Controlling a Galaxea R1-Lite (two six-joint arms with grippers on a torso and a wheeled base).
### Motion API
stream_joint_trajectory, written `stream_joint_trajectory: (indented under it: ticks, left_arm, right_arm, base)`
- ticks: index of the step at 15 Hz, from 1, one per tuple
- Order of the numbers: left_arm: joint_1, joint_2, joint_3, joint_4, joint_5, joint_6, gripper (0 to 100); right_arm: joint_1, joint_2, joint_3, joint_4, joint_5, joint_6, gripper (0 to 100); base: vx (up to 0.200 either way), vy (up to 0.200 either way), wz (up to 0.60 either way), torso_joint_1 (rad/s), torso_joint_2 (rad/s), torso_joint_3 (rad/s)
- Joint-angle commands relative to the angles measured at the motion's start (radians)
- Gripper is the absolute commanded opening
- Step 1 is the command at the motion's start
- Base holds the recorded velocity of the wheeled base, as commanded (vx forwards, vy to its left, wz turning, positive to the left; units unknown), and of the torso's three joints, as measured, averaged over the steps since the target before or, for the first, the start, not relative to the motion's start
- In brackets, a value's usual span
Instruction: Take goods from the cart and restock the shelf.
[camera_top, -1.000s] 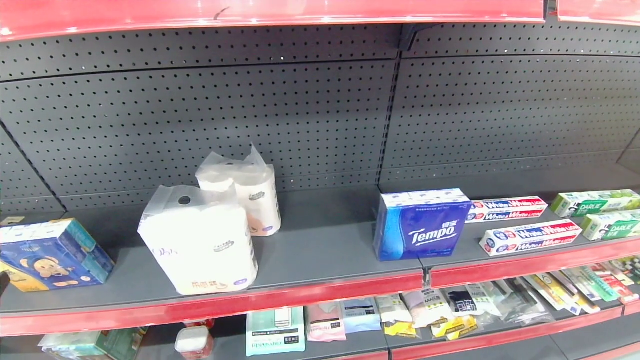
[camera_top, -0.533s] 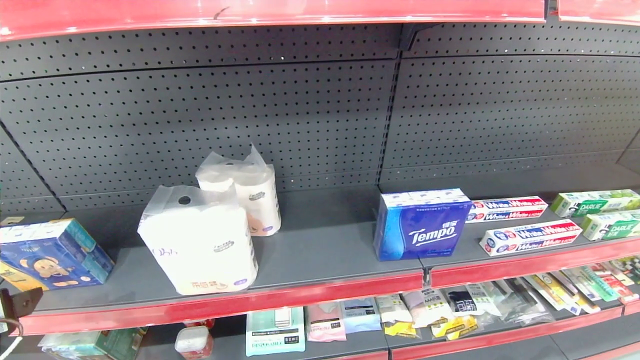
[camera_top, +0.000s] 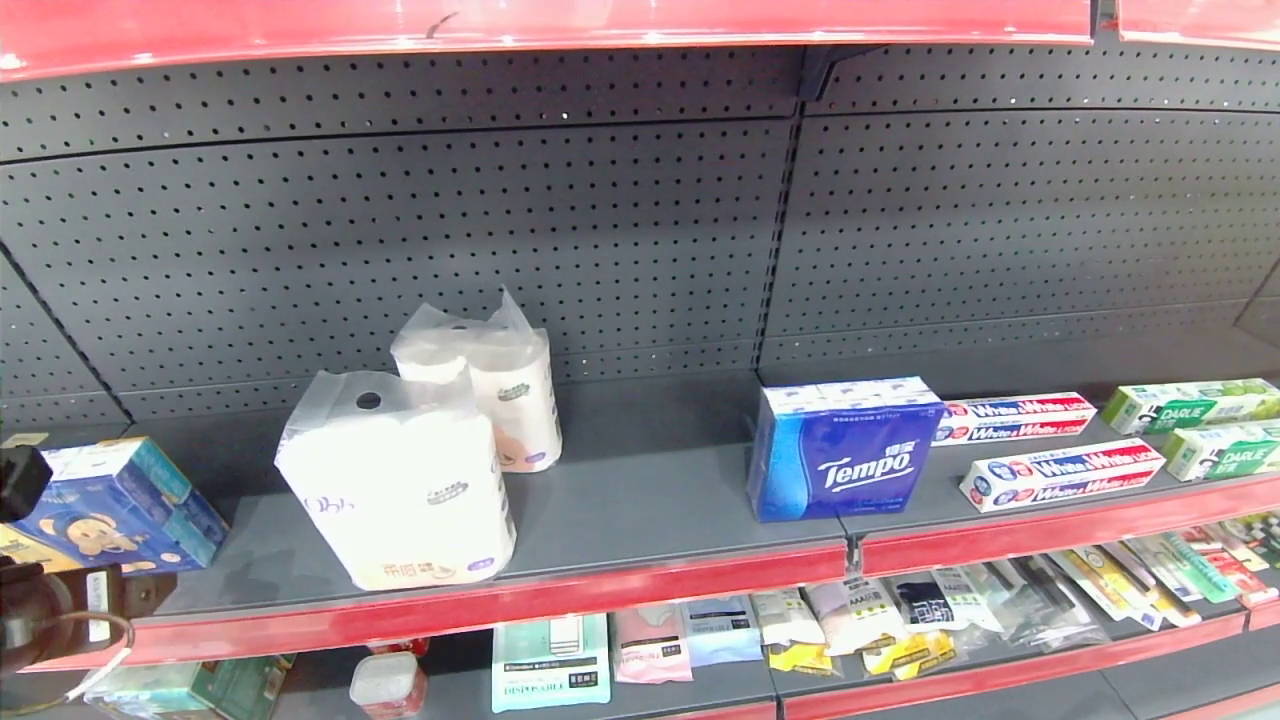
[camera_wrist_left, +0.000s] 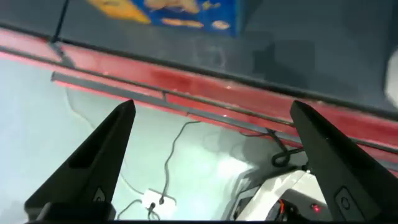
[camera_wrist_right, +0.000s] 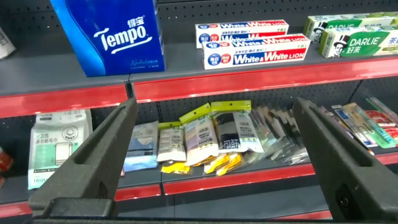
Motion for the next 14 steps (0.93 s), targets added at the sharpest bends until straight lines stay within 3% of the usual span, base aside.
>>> stream_joint_trajectory:
  ticks: [1, 6, 9, 14]
  left_arm:
    - [-0.025, 0.062, 0.000, -0.043, -0.022, -0.008, 100]
    - [-0.056, 0.137, -0.004, -0.051, -0.025, -0.014, 100]
    - [-0.083, 0.214, -0.007, -0.141, -0.032, -0.055, 100]
    - [-0.120, 0.280, -0.014, -0.182, -0.034, -0.060, 100]
  right_arm:
    - [0.000, 0.001, -0.001, 0.000, 0.000, 0.000, 100]
    - [0.000, 0.001, 0.001, 0.000, 0.000, 0.000, 100]
    - [0.000, 0.001, 0.001, 0.000, 0.000, 0.000, 100]
    - [0.000, 0.001, 0.001, 0.000, 0.000, 0.000, 100]
  base:
    - [0.000, 0.000, 0.00, 0.000, 0.00, 0.000]
    - [0.000, 0.000, 0.00, 0.000, 0.00, 0.000]
    - [0.000, 0.000, 0.00, 0.000, 0.00, 0.000]
    - [0.000, 0.000, 0.00, 0.000, 0.00, 0.000]
